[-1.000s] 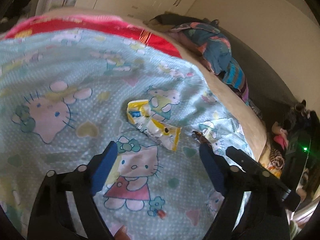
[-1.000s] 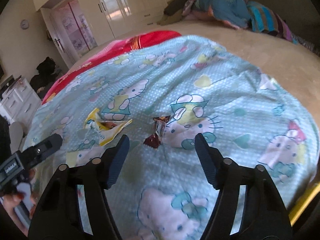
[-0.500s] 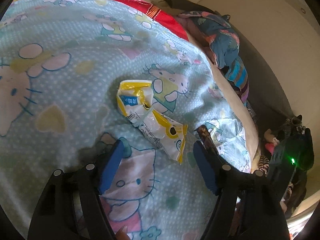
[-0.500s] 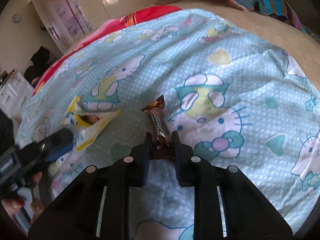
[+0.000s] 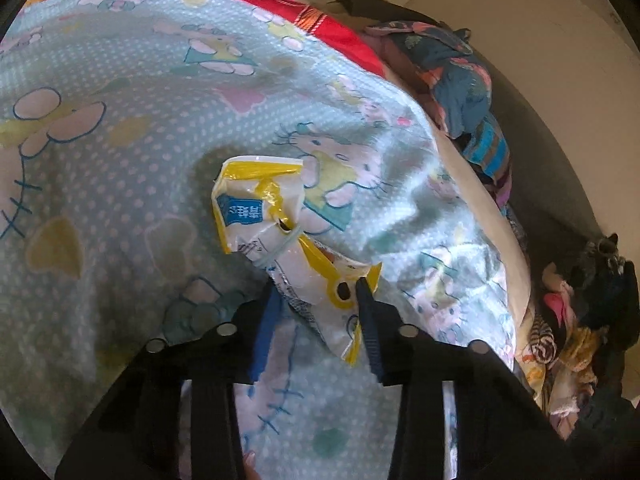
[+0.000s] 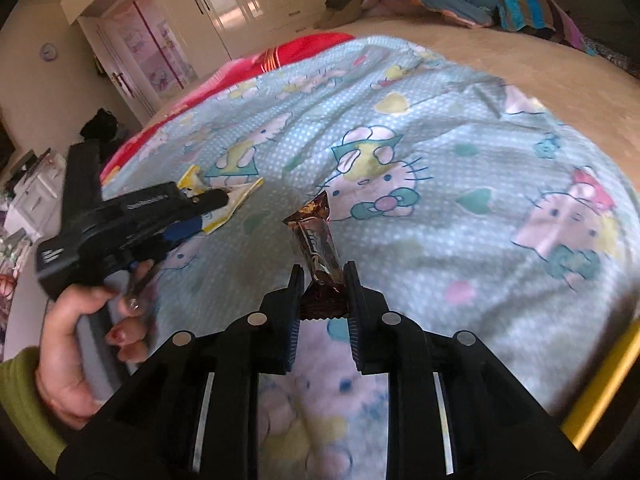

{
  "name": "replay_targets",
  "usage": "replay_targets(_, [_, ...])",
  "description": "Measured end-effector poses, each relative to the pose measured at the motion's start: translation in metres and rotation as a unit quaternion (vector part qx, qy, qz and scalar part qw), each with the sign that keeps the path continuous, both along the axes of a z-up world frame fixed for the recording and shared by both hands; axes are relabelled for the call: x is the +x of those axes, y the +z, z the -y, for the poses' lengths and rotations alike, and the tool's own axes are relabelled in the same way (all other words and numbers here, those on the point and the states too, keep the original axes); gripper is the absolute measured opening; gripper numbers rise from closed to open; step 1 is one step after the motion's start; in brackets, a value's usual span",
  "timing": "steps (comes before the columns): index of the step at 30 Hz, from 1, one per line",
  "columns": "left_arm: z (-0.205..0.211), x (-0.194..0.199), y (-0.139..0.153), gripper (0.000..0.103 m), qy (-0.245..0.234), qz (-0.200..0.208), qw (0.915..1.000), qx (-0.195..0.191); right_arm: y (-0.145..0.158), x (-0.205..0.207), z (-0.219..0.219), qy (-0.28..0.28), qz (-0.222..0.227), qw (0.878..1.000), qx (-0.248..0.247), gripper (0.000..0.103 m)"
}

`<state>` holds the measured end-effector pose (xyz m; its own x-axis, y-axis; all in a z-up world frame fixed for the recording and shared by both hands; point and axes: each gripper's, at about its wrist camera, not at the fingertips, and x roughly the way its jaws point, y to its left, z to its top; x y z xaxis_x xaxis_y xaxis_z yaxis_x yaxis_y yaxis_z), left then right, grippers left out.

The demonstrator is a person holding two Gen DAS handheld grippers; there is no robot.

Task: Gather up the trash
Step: 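Grasp the yellow-white wrapper with the left tool while the right tool grasps the brown candy bar, then carry the yellow-white wrapper and brown candy bar over the yellow bin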

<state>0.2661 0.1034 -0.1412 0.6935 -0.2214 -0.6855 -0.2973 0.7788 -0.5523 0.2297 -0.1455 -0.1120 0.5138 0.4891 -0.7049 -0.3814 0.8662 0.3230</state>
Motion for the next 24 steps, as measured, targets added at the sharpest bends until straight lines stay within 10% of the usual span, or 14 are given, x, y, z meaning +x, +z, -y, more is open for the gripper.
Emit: replay_targets(24, [0.106, -0.086, 0.111, 0.034, -0.165, 0.13, 0.976, 0.056, 0.058, -0.08, 0.089, -0.077, 0.077, 0.993, 0.032, 0.015])
